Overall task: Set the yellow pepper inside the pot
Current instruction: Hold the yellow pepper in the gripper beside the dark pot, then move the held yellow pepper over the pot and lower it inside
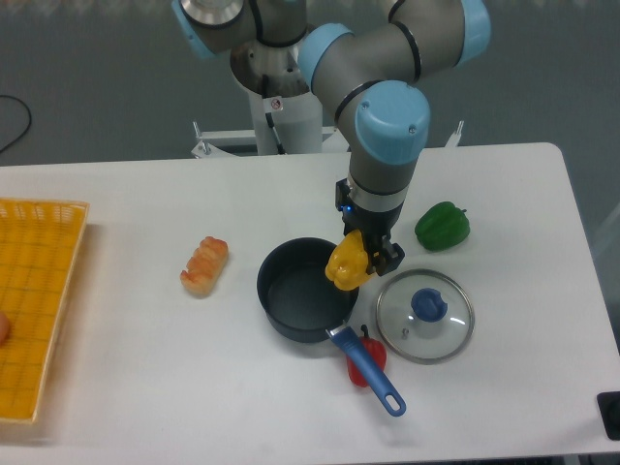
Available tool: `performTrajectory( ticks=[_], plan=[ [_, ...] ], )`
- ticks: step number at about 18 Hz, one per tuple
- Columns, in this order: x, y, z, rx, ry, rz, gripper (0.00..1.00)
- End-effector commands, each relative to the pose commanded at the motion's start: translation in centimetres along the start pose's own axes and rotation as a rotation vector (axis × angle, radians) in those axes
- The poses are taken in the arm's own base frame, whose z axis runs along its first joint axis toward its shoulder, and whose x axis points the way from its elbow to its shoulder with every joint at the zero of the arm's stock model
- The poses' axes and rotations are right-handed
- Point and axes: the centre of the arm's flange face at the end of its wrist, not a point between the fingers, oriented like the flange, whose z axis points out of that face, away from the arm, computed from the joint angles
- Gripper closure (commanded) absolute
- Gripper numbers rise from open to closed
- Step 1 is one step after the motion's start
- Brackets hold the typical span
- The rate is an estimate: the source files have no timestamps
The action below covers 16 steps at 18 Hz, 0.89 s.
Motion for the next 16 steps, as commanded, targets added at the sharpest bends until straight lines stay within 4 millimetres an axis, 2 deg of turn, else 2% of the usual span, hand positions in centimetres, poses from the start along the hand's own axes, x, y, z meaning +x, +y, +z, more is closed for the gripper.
performTrajectory(
  ticks=[2,4,6,12,16],
  plan=[
    [0.3,-0.4,-0.3,0.005,-0.004,-0.009,0.39],
    [0.8,-1.9,-0.1,0.000,-0.001,-0.015,0.39],
    [1.7,-3.5,1.3,-0.011,0.021,0.004,0.39],
    [3.8,-5.3,5.3,-0.145,0.074,0.058,0.39],
    [4.5,-5.3,6.6,-0.162,0.098,0.064,0.39]
  ],
)
